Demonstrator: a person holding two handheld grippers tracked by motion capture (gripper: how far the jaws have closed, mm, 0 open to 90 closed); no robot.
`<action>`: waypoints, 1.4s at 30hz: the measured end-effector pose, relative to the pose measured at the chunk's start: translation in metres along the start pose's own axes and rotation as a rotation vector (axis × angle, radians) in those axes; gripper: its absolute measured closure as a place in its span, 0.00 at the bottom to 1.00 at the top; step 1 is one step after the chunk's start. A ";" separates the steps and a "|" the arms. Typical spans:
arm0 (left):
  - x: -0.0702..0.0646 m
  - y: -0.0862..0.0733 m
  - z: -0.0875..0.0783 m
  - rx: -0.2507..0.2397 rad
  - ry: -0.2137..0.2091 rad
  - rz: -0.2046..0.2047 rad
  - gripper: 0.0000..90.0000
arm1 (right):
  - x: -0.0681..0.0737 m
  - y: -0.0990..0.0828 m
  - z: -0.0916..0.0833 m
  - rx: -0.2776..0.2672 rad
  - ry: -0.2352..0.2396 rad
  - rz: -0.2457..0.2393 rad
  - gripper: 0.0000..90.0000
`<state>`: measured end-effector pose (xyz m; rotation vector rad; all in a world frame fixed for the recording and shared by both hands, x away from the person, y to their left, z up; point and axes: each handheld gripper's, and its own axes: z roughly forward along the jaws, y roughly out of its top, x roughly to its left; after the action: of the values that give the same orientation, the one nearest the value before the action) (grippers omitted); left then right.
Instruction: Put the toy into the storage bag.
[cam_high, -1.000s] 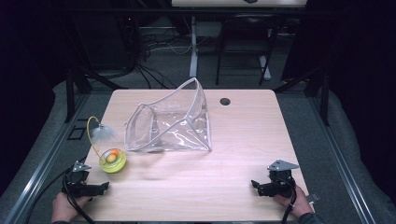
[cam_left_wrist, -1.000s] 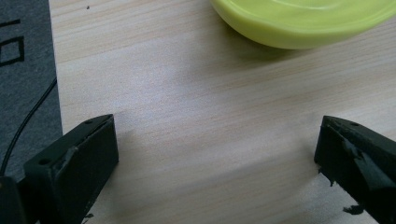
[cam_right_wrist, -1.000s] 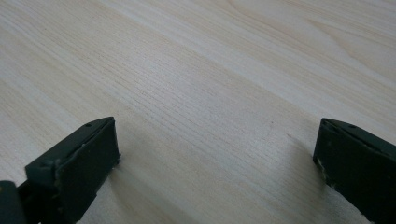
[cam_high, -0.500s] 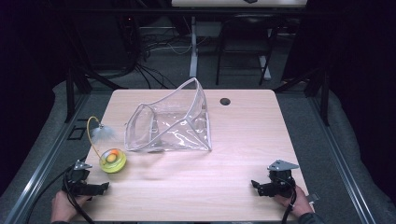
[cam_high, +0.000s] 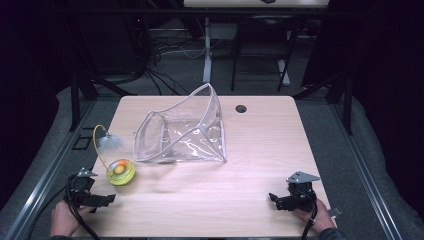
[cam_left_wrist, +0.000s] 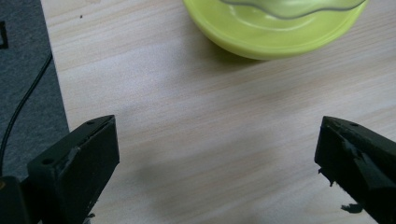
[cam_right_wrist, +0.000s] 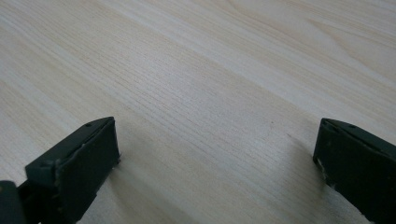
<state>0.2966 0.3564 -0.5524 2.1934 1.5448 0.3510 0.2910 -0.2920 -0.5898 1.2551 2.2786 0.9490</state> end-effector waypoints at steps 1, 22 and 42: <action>0.000 0.001 -0.002 0.003 -0.004 0.001 0.00 | 0.000 0.000 0.000 0.000 0.000 0.000 0.00; -0.012 0.036 -0.032 -0.001 -0.054 0.052 0.00 | 0.000 0.000 0.000 -0.001 -0.002 0.003 0.00; -0.016 0.082 -0.061 0.022 -0.068 0.104 0.00 | 0.000 0.000 0.000 -0.002 -0.003 0.003 0.00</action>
<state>0.3318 0.3300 -0.4594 2.2843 1.4088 0.2894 0.2908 -0.2918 -0.5899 1.2589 2.2738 0.9493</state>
